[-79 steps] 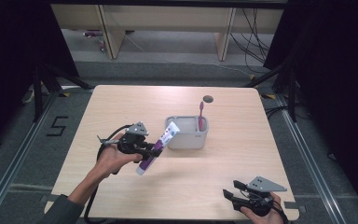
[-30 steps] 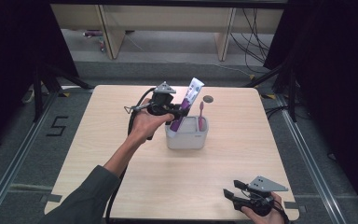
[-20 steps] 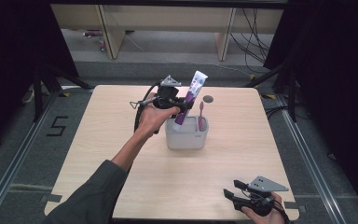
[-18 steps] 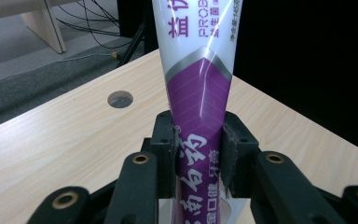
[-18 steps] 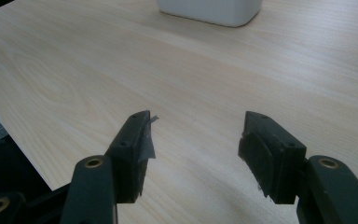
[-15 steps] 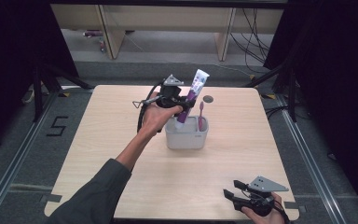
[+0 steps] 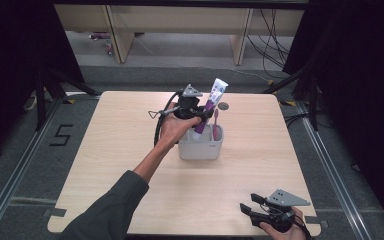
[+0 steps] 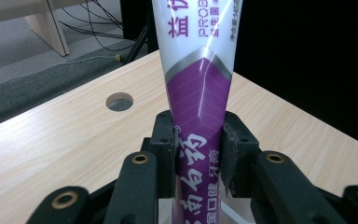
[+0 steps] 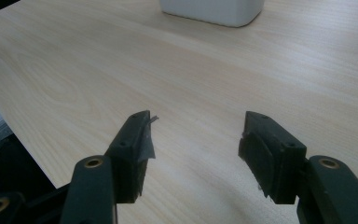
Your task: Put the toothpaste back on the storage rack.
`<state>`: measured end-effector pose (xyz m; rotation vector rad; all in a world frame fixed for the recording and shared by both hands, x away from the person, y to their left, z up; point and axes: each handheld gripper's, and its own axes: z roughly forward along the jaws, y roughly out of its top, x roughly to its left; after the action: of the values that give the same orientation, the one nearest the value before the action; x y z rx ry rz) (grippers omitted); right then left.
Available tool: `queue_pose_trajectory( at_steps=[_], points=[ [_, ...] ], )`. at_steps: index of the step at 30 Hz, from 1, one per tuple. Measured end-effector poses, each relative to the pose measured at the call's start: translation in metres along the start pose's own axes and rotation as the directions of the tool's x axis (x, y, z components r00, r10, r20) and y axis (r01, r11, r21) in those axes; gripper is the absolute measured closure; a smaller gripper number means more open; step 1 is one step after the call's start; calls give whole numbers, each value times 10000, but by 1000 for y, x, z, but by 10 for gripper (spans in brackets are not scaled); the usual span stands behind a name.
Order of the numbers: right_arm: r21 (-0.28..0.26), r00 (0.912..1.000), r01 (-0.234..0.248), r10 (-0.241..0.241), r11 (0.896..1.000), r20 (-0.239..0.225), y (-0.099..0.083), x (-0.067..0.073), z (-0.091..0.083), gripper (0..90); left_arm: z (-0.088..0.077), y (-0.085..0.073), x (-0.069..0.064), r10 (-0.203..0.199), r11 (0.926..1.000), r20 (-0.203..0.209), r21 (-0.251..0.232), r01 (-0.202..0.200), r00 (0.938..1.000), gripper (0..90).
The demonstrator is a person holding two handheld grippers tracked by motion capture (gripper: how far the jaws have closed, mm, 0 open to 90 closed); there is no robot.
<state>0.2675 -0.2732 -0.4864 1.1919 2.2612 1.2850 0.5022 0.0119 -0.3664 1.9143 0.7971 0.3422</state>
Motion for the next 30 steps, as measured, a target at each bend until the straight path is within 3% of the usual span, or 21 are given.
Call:
queue_pose_trajectory(
  at_steps=[17,29,30],
  points=[
    [-111,10000,-5,5,9999,-4,-1,0,2,431,7,-32,10,-470,9985,-133,-288,467,9988,694],
    [161,9999,30,-32,9999,113,0,0,0,431,11,-47,5,-208,9996,-311,-212,201,9993,690],
    [155,9998,-176,177,9997,-91,-1,1,1,431,11,-48,5,-199,9995,-348,-234,191,9992,690]
  ],
)
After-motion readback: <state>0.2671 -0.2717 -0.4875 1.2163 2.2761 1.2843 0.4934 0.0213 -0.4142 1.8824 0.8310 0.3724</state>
